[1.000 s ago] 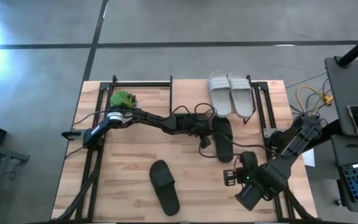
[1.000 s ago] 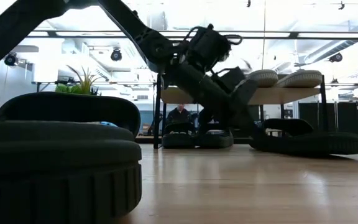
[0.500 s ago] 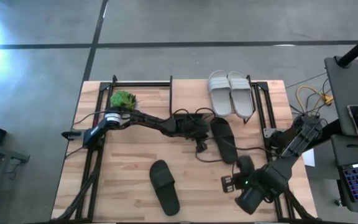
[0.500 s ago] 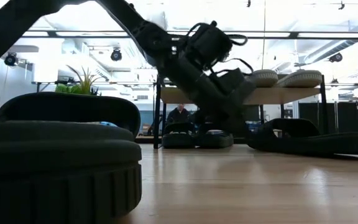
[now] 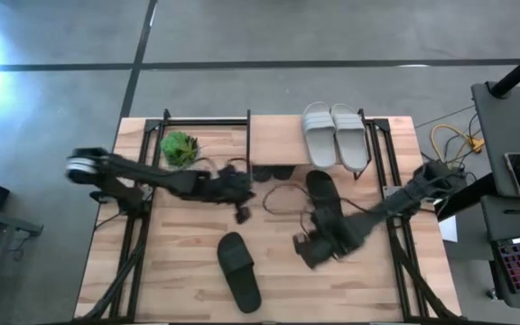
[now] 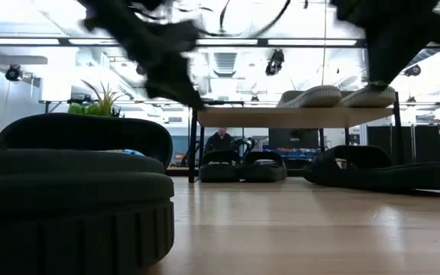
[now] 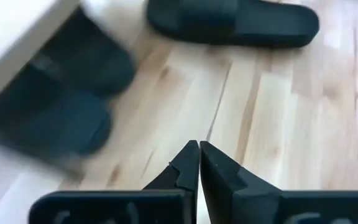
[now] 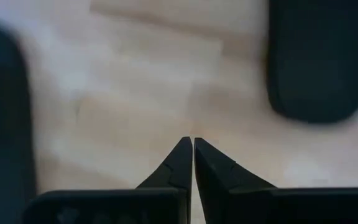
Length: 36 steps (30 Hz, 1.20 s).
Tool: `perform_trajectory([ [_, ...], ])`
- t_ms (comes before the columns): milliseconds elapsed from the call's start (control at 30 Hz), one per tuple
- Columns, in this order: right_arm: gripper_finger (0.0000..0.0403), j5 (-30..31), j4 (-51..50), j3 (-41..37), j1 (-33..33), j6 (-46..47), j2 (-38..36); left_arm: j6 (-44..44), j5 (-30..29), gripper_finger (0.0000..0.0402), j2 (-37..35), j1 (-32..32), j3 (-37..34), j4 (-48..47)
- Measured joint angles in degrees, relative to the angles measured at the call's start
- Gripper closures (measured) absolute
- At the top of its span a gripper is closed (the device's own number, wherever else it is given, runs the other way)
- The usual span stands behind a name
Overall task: Pick and place slides into the shelf
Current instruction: Put the black slipper under the shelf
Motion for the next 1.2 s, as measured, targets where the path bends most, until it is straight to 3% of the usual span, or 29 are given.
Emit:
perform_trajectory([
  [200, 0.0394, 1.81, 10.2, -8.17, -9.42, -7.76, 1.0, -3.78, -10.57, 0.0402, -19.1, -1.99, -13.87, 0.26],
  [400, 0.0394, 5.51, 11.21, -10.07, -14.89, -14.08, 5.83, -2.97, -14.0, 0.0402, -27.5, -1.97, -18.13, -0.92],
  [567, 0.0394, 6.87, 16.05, -9.25, -17.9, -19.05, 12.43, 1.19, -14.18, 0.0402, -29.07, -1.96, -17.8, -0.7],
  [733, 0.0394, 10.29, 13.52, -5.93, -18.92, -17.22, 17.32, 2.59, -14.14, 0.0402, -28.56, -1.94, -17.75, -0.78],
  [967, 0.0394, 16.37, -2.5, -3.86, -19.58, -5.94, 20.09, 2.41, -13.01, 0.0402, -26.77, -1.94, -17.77, -0.89],
  [1067, 0.0394, 14.4, -9.29, -5.79, -19.98, -1.16, 19.87, 2.39, -11.94, 0.0402, -26.06, -1.94, -17.75, -0.78],
  [1200, 0.0394, 12.15, -9.91, -8.77, -20.34, -0.12, 18.61, 2.39, -10.89, 0.0402, -25.38, -1.97, -17.78, -0.54],
])
